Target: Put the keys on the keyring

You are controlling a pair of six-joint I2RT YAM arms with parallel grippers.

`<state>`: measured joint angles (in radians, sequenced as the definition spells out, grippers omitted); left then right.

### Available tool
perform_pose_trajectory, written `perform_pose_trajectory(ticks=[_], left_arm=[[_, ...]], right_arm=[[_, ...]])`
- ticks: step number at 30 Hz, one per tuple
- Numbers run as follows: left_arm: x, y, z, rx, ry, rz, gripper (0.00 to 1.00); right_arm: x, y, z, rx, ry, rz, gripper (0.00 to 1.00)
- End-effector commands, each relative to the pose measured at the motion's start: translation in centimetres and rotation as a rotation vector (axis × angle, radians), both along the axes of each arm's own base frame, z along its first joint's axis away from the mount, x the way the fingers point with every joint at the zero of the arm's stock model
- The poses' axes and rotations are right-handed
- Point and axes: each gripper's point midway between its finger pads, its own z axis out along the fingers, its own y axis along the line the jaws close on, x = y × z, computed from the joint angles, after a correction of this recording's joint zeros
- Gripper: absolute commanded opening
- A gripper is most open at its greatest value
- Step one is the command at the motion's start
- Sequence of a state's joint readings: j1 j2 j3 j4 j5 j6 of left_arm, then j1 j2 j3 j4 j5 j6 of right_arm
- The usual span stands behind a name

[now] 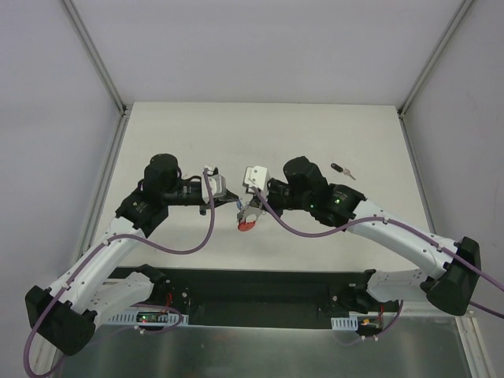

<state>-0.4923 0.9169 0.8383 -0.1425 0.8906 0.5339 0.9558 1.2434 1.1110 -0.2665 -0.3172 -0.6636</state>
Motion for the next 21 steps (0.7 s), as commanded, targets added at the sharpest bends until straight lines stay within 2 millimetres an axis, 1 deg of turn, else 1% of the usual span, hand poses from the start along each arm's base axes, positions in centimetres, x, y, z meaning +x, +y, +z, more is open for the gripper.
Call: perform_pose_trajectory(ticks=[1,11,21], left_arm=[[-1.04,-0.97,0.96,-0.047,-0.003,-0.082,0.00],[-1.63,-1.43,0.67,-0.052,0.021,-0.128,0.00],[-1.16,-1.51,0.26,-0.041,0.034,-0.108,0.00]], right_arm=[[0.73,0.78,2.62,0.050,-0.073,-0.002,0.01],[0.91,0.74,2.72,0.052,-0.089,-0.010,0.01],[0.44,0.77,2.65,0.052,-0.083,0.009,0.01]])
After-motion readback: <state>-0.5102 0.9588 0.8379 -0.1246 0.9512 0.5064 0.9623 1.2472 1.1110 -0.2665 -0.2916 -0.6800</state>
